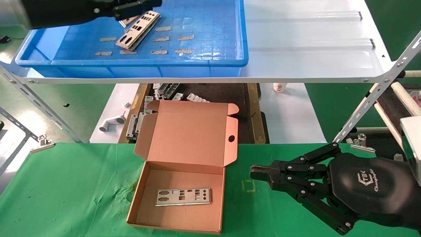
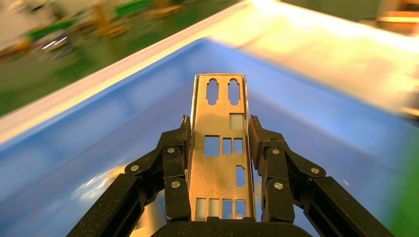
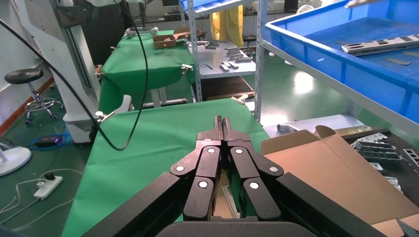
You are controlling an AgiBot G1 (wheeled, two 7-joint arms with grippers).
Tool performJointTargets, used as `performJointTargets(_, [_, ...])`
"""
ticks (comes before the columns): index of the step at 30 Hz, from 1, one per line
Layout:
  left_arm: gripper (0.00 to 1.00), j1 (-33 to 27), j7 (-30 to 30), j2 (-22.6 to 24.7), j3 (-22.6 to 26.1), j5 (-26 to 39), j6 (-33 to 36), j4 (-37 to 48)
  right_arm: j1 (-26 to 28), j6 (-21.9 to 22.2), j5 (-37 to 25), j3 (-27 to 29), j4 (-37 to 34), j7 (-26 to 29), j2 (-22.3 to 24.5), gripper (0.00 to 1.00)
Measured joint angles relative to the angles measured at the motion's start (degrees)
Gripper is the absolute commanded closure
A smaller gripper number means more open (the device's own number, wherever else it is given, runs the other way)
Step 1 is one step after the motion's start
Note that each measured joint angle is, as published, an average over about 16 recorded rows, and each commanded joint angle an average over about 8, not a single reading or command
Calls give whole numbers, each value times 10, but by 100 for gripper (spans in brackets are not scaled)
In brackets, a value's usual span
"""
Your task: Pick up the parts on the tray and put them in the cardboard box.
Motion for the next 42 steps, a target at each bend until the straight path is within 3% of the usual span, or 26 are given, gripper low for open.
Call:
performJointTargets(9, [100, 32, 103, -54, 45, -10, 157, -114, 0, 0, 0, 0, 0, 0, 0, 100])
performJointTargets(15, [100, 91, 153, -91, 112, -45, 177, -234, 0, 0, 0, 0, 0, 0, 0, 100])
performJointTargets(22, [100, 160, 166, -112, 211, -94, 170, -330, 0, 0, 0, 0, 0, 0, 0, 100])
performJointTargets(29, [90, 205, 174, -84, 282, -99, 134, -311, 0, 0, 0, 0, 0, 0, 0, 100])
performJointTargets(36, [86, 233, 196, -36, 306, -84, 90, -235, 0, 0, 0, 0, 0, 0, 0, 100])
performJointTargets(38, [76, 238, 201, -23, 308, -81, 79, -213, 0, 0, 0, 0, 0, 0, 0, 100])
performJointTargets(42, [33, 243, 208, -2, 309, -79, 69, -173, 0, 0, 0, 0, 0, 0, 0, 100])
